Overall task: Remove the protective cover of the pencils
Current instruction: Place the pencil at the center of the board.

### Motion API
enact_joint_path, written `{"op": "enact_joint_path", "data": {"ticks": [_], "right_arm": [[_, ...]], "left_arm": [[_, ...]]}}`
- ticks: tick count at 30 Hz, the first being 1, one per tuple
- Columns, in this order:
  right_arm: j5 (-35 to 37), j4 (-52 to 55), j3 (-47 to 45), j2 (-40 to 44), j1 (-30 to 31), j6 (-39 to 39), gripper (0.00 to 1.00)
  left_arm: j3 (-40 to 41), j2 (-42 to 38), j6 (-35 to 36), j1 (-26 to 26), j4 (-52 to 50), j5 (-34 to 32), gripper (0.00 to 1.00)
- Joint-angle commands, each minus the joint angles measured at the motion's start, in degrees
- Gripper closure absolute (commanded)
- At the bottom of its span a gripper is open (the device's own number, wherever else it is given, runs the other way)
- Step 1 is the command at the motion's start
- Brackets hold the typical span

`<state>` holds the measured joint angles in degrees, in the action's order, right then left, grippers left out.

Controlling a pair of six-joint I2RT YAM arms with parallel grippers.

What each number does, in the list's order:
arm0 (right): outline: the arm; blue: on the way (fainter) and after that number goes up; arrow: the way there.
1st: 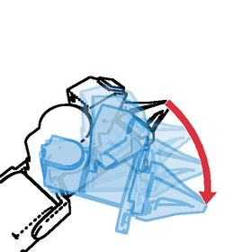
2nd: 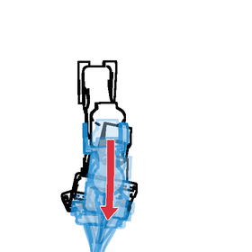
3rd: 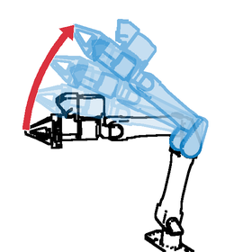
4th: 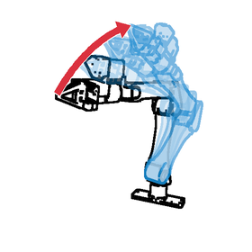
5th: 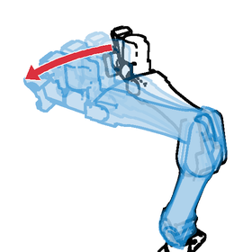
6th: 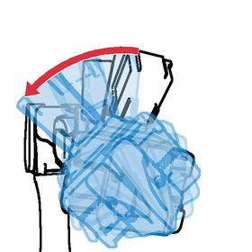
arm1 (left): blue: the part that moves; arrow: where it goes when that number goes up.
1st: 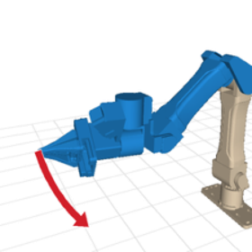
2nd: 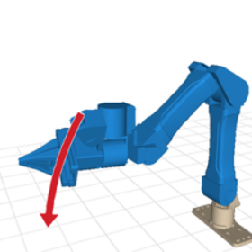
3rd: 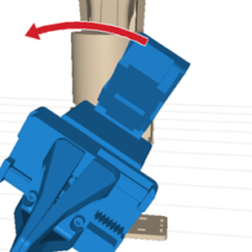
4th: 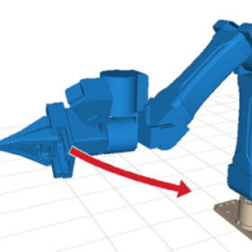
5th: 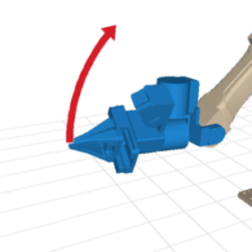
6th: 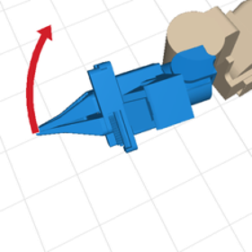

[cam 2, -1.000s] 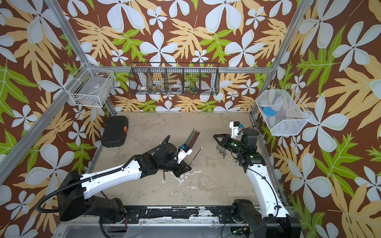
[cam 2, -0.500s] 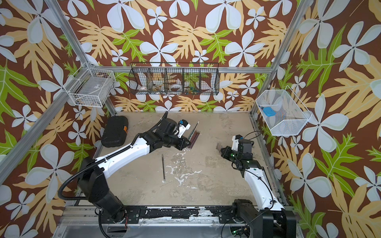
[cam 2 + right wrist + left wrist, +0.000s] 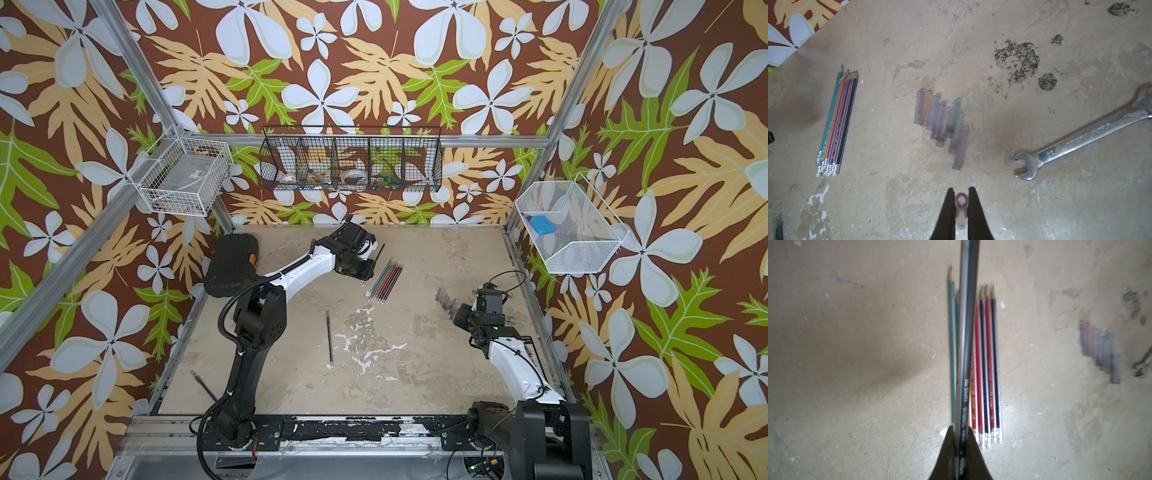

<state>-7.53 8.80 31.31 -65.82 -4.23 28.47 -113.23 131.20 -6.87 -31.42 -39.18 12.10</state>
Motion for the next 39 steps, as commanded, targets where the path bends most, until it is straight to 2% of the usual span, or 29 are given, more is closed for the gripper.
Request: {"op": "enact_joint_path", "data": {"ticks": [1, 9, 21, 30, 36, 39], "right_arm": [[0.8, -2.9, 0.2, -1.9, -1.2, 0.9, 1.0], [-3.5, -5.6, 1.6, -7.1, -3.7, 0.3, 1.0], [-6.4, -7.7, 0.6, -9.2, -3.8, 0.5, 1.0], [-6.9, -8.4, 0.2, -10.8, -3.9, 1.0, 1.0], [-8.1, -9.0, 0.5, -12.8, -3.9, 1.2, 1.0], [-8.7, -9.8, 0.5, -13.9, -3.9, 1.6, 0.95]], "left_arm": [[-0.4, 1.2, 1.6, 0.1, -2.1, -2.0, 1.0], [-1.2, 3.8, 1.8, 0.2, -2.6, -1.6, 0.95], [-1.5, 4.8, 2.0, 0.3, -2.2, 0.4, 0.8], [-1.4, 4.0, 1.8, 0.2, -2.1, 1.3, 0.79], [-0.1, 0.7, 1.1, 0.1, -0.8, 2.3, 0.79], [1.9, -2.3, 0.4, 0.2, 1.5, 4.7, 0.81]]}}
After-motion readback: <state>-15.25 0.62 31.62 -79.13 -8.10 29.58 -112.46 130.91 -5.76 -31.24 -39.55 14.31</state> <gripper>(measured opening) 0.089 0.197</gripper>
